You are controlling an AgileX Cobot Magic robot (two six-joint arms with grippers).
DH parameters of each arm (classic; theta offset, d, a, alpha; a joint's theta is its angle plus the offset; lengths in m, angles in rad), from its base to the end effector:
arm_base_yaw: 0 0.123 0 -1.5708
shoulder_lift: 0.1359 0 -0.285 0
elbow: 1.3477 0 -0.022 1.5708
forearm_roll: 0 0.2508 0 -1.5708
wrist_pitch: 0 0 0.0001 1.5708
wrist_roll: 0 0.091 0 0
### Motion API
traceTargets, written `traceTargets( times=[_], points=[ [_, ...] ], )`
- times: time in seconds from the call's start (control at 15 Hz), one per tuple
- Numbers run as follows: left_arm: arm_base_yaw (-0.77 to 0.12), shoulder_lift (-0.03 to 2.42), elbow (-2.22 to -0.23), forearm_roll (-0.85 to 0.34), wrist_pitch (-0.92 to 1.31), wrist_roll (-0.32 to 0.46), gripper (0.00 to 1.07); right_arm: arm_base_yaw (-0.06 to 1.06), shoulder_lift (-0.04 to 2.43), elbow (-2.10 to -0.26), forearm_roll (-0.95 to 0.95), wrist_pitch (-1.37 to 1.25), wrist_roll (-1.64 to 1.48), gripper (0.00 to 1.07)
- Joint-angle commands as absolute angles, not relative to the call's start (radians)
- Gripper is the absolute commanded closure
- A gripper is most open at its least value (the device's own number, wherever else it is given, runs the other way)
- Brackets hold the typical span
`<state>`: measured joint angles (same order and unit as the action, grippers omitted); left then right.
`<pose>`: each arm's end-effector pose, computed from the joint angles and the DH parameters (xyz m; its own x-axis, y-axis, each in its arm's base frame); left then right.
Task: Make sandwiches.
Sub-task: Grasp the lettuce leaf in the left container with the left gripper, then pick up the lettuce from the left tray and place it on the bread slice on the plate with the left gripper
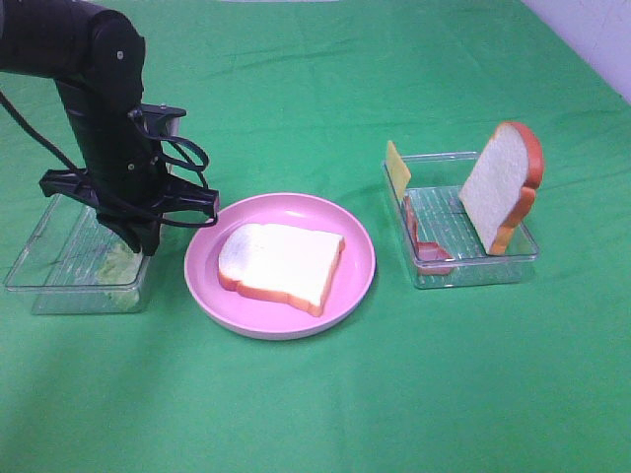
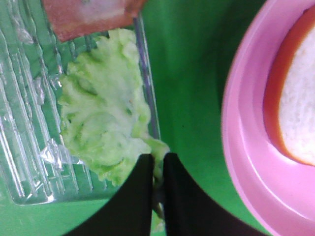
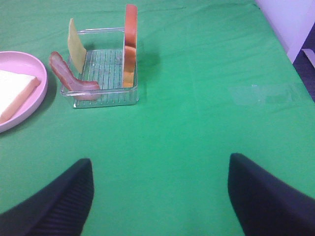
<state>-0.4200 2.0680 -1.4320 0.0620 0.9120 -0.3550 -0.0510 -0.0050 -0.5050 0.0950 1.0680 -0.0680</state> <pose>0.3707 -0.1607 0.1504 -0.9877 0.1001 -0.1204 0.0994 0.9950 0.0118 -0.0063 0.0079 0.2784 -0.4507 0.0009 -0.8927 -0.0332 0.9993 0.0178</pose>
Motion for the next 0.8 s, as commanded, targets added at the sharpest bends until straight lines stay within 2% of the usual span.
traceTargets(
  times=[0.07, 0.47, 0.6, 0.73, 0.8],
  points=[
    [-0.423, 2.068, -1.428, 0.069, 0.906, -0.355, 1.07, -0.057, -0.013, -0.508, 0.091, 1.056, -0.079, 0.35],
    [-0.423, 2.067, -1.428, 0.069, 0.916, -0.359, 1.07, -0.057, -0.013, -0.508, 0.091, 1.056, -0.079, 0.35],
    [-0.423, 2.055, -1.428, 0.077, 0.933, -0.399, 0.92, -0.057, -0.013, -0.508, 0.091, 1.056, -0.079, 0.35],
    [-0.423, 2.038, -1.428, 0.078, 0.930, -0.404, 0.69, -0.057, -0.013, -0.508, 0.091, 1.056, -0.079, 0.35],
    [-0.423, 2.033, -1.428, 0.078, 0.929, -0.404, 0.62, -0.057, -0.013, -0.508, 0.091, 1.056, -0.079, 0.35]
  ],
)
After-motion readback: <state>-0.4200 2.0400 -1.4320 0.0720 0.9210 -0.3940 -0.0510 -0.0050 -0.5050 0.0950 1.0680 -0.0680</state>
